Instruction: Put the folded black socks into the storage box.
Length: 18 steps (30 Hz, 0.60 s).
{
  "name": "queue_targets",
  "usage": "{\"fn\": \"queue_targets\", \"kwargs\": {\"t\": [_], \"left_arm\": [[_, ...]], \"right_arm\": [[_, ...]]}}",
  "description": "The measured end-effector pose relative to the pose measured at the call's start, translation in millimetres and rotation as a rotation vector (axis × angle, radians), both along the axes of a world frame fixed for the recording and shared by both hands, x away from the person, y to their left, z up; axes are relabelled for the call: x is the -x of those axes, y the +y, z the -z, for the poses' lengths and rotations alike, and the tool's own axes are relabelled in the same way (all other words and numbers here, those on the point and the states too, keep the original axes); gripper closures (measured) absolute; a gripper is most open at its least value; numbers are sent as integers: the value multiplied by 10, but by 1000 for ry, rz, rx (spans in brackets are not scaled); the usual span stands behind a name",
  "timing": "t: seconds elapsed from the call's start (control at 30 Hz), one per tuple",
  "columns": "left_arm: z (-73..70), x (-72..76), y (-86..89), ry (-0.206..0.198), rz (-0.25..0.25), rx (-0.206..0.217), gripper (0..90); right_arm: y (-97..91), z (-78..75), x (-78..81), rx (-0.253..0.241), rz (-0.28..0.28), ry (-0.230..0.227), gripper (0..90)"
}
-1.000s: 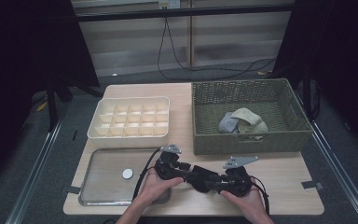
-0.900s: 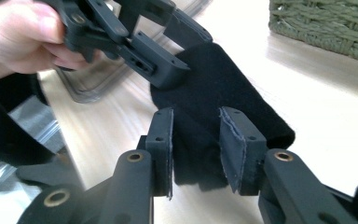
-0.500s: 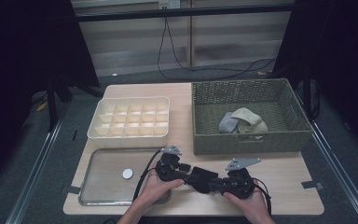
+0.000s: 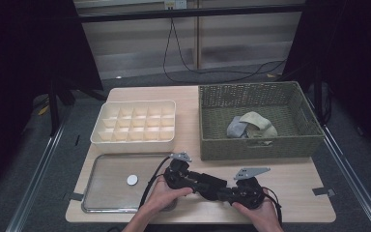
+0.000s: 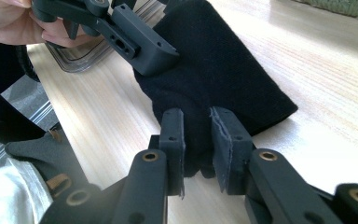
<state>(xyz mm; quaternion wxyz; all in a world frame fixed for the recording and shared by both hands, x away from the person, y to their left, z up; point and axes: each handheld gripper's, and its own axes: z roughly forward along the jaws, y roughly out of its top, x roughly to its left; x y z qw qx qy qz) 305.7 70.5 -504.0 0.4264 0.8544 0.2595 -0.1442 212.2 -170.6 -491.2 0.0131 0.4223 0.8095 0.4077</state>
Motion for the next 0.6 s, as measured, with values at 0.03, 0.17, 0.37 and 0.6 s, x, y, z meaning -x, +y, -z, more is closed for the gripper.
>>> {"fn": "queue_targets", "kwargs": {"t": [0.03,0.17,0.37,0.6], "left_arm": [[-1,3,-7,4,3,1,310],[21,14,-38,36,16,30,353],[15,6,-23,62,35,40,435],[-38,-9,7,63,70,41,600]], "right_arm": [[1,2,0,0,0,2,749],[8,17,-7,5,-12,4,748],[19,31,-23,1,-17,-3,748],[57,37,-38,9,-23,-25,746]]}}
